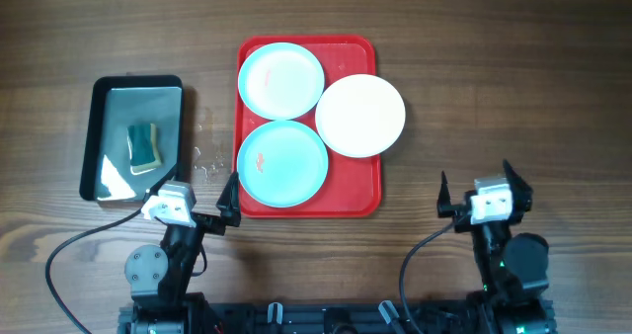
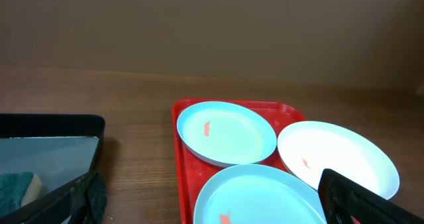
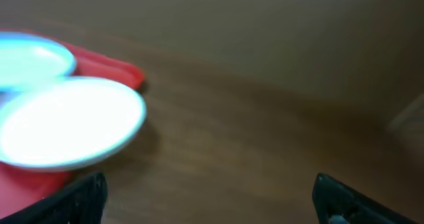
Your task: Clean dirty plates on tray and stack at the side
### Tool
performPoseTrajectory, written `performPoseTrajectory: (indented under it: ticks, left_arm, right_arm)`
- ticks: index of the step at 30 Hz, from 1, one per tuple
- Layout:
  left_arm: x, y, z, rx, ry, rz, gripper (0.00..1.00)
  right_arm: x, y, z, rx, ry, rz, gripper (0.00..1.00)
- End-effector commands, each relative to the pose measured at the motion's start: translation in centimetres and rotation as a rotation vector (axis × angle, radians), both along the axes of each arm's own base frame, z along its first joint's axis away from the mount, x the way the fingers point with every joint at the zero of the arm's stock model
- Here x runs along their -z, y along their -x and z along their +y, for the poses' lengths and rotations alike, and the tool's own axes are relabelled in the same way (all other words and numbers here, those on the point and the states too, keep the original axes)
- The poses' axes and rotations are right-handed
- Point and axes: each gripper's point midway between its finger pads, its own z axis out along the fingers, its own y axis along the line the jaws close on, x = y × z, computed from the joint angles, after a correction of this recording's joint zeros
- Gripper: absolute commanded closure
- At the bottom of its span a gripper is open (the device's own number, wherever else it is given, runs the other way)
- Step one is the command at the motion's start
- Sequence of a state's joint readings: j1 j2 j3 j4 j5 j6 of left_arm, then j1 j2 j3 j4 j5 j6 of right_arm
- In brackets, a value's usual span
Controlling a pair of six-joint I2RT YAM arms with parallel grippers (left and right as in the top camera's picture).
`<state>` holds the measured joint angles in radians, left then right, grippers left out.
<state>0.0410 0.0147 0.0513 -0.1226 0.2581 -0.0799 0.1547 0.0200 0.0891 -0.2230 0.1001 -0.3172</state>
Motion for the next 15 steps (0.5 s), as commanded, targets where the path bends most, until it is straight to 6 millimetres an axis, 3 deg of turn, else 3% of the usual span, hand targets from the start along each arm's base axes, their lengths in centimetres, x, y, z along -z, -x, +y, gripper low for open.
performPoseTrajectory:
  ticks: [1, 8, 15]
  left_arm:
    - [0.5, -0.01, 0.12, -0.007, -0.02, 0.007, 0.0]
    - [0.6, 0.0, 0.13, -0.007, -0.02, 0.011, 0.0]
    - [0.62, 0.01, 0.11, -0.007, -0.012, 0.014, 0.0]
  right_arm:
    - [-0.06, 0.17, -0.92, -0.02, 0.466, -0.005, 0.0]
    - [-0.05, 0.16, -0.91, -0.118, 1.053, -0.02, 0.0]
    - [-0.14, 0.14, -0.82, -0.246, 1.788, -0.049, 0.0]
